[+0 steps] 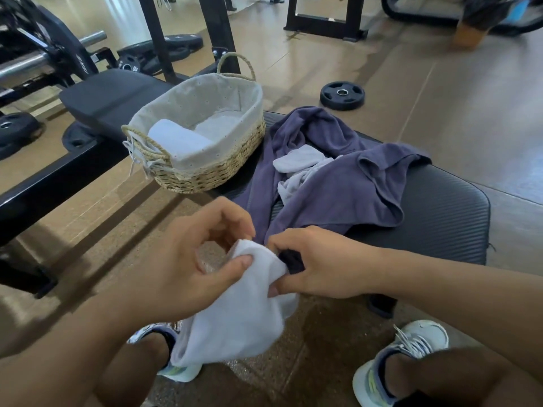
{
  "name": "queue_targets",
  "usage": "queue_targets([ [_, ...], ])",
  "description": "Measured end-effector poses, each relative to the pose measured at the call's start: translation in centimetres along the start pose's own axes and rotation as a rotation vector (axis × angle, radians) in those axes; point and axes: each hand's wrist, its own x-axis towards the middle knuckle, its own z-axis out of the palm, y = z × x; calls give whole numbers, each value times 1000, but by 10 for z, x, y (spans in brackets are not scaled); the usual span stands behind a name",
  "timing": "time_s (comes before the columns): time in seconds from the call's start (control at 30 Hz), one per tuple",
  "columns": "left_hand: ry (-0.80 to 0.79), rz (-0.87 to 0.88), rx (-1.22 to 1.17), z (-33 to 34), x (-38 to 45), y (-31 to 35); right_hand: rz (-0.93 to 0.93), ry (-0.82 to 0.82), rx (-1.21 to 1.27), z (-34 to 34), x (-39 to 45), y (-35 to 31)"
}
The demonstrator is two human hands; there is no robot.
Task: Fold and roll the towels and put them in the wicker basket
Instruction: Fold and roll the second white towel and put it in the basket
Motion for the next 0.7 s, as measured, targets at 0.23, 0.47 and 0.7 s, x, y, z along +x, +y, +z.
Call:
queue_targets([
  [0.23, 226, -179, -168, -12, 6, -12, -6, 48, 132, -14, -5, -11],
  [0.47, 422, -248, -212, -24, 16, -23, 128, -83, 32, -45, -11, 9],
  [0.7, 435, -301, -386, -19, 31, -44, 330, -112, -80, -105, -35, 25],
])
